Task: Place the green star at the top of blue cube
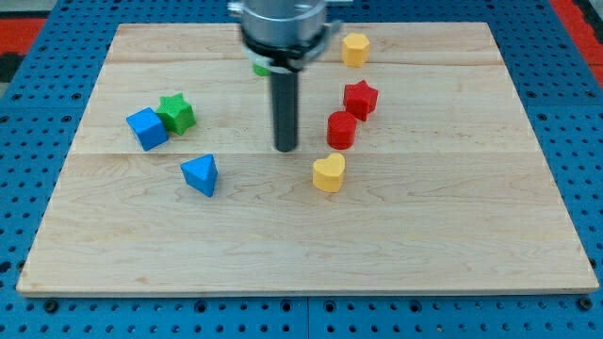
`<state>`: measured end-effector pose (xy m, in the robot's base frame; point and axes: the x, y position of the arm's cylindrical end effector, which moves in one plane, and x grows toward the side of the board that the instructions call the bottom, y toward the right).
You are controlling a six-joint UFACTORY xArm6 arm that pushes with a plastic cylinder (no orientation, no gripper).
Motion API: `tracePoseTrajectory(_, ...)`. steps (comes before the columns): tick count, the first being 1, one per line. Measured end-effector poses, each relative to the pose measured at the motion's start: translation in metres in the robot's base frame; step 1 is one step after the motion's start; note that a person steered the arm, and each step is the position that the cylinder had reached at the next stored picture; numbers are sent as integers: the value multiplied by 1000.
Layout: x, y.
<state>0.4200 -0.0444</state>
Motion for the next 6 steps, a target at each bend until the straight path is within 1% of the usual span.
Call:
tracePoseTrajectory(1, -38, -7)
tracePoseTrajectory(2, -38, -51)
tracePoseTrajectory(3, -28, -55)
tracePoseTrajectory(4, -4, -81)
tracePoseTrajectory(5, -4, -97)
tracePoseTrajectory(6, -38, -121)
